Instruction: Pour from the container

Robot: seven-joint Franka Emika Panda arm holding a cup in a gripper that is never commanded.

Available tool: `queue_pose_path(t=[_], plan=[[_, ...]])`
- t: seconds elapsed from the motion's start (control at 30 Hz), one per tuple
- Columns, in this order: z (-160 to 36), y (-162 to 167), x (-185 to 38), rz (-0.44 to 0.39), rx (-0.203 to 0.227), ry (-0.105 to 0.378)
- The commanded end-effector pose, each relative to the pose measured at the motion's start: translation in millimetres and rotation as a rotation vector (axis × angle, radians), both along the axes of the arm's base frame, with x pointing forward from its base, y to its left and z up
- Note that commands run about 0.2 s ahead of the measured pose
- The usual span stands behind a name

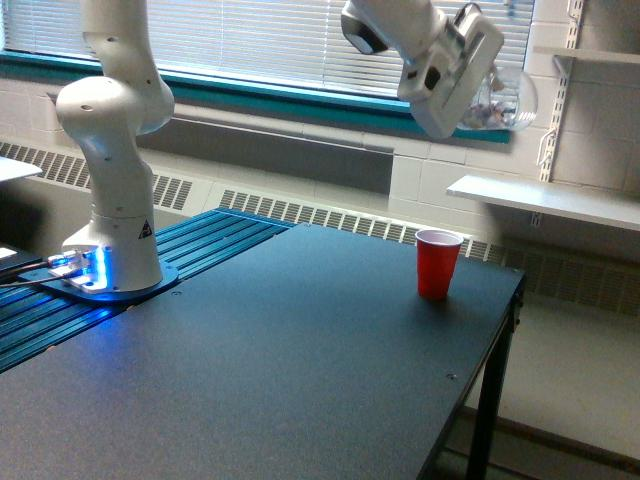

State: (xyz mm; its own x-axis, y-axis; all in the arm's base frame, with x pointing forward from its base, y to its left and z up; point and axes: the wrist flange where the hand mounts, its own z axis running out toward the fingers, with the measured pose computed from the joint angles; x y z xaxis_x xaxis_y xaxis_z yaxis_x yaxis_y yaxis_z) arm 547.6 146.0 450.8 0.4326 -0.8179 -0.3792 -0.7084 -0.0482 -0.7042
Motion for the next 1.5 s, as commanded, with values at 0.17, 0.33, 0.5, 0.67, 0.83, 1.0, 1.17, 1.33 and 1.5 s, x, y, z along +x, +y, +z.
queue_pose_path(t=[0.17,0.33,0.5,0.67,0.83,1.0,1.17,1.33,1.5], plan=[[-30.2,64.7,-22.2,0.100,0.031,0.023],[-41.3,87.8,-31.1,0.117,0.074,0.044],[-52.9,107.3,-40.4,0.129,0.120,0.069],[-69.3,124.6,-51.4,0.148,0.150,0.100],[-85.6,131.0,-59.2,0.155,0.167,0.124],[-98.2,126.5,-63.3,0.139,0.188,0.141],[-114.1,124.4,-72.5,0.126,0.205,0.165],[-131.7,127.3,-85.2,0.121,0.231,0.196],[-143.7,132.4,-96.8,0.121,0.244,0.215]])
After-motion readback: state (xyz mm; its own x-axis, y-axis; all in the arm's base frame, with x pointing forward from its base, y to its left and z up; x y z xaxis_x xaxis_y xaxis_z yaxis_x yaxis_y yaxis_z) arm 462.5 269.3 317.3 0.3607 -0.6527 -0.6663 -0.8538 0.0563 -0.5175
